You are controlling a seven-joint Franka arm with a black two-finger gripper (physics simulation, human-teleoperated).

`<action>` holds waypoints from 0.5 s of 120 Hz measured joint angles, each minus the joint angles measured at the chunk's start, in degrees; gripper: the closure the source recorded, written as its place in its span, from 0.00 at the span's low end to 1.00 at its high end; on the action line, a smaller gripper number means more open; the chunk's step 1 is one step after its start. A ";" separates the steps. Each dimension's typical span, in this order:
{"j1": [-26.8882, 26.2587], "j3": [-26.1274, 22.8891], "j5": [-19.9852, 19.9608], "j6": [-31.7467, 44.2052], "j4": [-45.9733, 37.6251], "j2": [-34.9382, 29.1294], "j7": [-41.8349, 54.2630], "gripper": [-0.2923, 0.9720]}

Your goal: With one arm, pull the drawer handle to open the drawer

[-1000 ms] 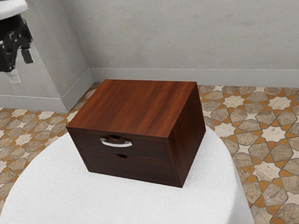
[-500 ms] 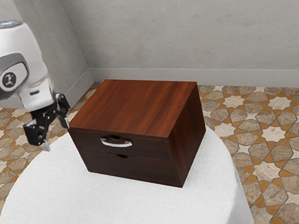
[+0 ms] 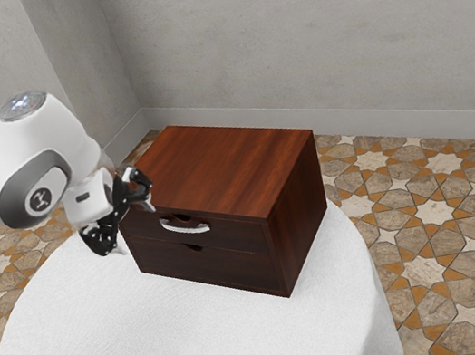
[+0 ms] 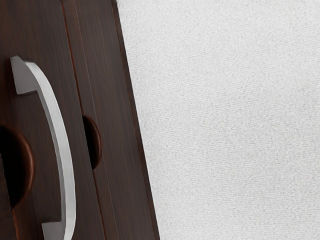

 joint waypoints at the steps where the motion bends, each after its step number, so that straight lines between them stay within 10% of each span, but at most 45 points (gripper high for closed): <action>1: -0.12 0.00 0.01 0.35 -0.23 0.04 0.06 0.23; 60: 0.63 0.00 3.91 13.87 -9.20 1.00 2.11 0.23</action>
